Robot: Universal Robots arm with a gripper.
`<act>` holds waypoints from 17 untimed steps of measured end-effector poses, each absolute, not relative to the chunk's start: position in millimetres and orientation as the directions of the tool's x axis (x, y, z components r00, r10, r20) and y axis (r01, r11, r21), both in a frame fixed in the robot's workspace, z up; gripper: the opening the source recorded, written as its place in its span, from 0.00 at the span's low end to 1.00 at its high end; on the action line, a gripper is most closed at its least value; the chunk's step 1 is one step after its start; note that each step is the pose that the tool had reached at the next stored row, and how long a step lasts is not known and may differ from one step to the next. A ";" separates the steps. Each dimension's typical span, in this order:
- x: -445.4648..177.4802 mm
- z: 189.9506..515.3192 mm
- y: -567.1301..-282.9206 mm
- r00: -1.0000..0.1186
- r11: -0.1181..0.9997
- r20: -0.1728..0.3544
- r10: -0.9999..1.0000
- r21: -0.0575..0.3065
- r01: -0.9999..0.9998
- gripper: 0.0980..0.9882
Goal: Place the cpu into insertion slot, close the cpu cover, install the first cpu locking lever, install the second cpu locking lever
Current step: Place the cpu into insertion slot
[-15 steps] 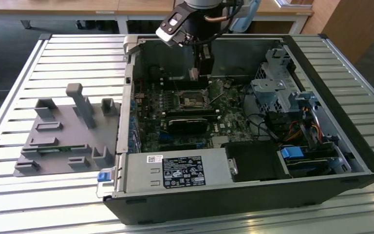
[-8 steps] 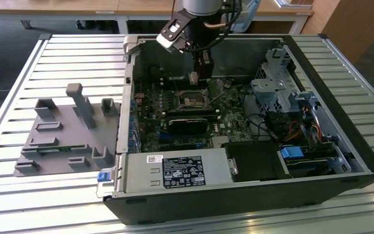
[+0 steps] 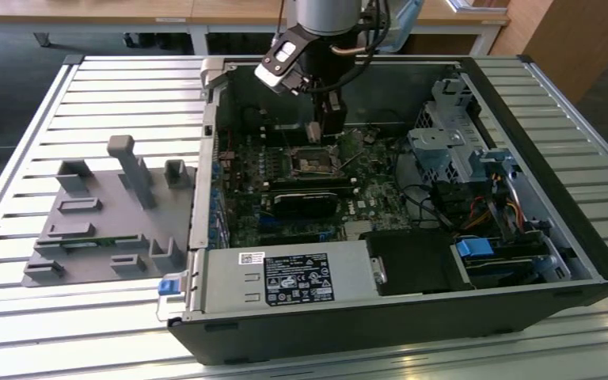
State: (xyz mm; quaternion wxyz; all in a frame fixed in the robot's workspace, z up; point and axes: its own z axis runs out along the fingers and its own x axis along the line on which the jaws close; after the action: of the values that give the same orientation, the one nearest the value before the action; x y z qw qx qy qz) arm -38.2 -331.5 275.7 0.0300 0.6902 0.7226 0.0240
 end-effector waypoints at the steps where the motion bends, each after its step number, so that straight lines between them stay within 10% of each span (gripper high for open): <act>1: -38.2 274.4 -331.5 -0.045 0.046 -0.010 0.999 0.076 0.996 0.50; 17: -38.5 250.9 -329.2 -0.045 0.046 -0.012 0.999 0.076 0.996 0.50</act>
State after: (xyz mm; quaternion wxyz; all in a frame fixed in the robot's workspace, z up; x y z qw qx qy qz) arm -38.5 -329.2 250.9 0.0306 0.6902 0.7226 0.0234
